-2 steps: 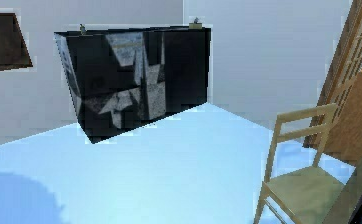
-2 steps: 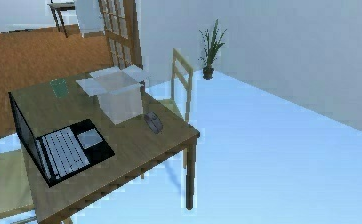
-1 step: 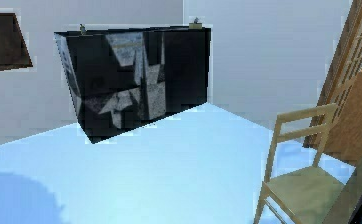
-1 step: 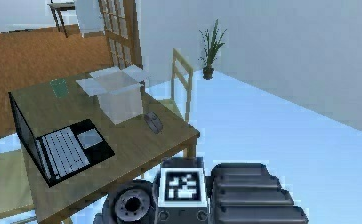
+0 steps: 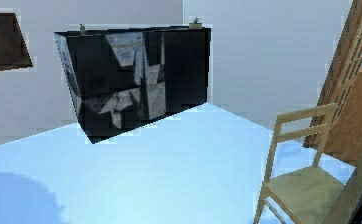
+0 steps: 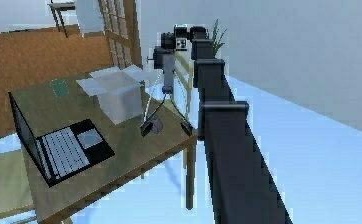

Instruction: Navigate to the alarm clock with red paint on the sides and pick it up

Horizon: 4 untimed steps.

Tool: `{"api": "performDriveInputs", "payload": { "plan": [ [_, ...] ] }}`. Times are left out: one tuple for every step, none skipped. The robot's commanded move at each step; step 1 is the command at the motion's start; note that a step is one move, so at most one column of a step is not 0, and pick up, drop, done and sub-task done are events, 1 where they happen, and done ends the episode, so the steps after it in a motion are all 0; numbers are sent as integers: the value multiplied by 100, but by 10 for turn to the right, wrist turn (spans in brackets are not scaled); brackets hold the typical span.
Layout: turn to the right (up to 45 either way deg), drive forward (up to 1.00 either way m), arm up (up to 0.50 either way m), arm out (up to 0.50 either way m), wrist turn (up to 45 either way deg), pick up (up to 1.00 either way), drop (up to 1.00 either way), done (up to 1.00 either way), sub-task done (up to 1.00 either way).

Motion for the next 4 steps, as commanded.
{"api": "performDriveInputs", "payload": {
  "plan": [
    [0, 0, 0, 0, 450, 0, 0, 0, 0],
    [0, 0, 0, 0, 450, 0, 0, 0, 0],
    [0, 0, 0, 0, 450, 0, 0, 0, 0],
    [0, 0, 0, 0, 210, 0, 0, 0, 0]
  ]
}}
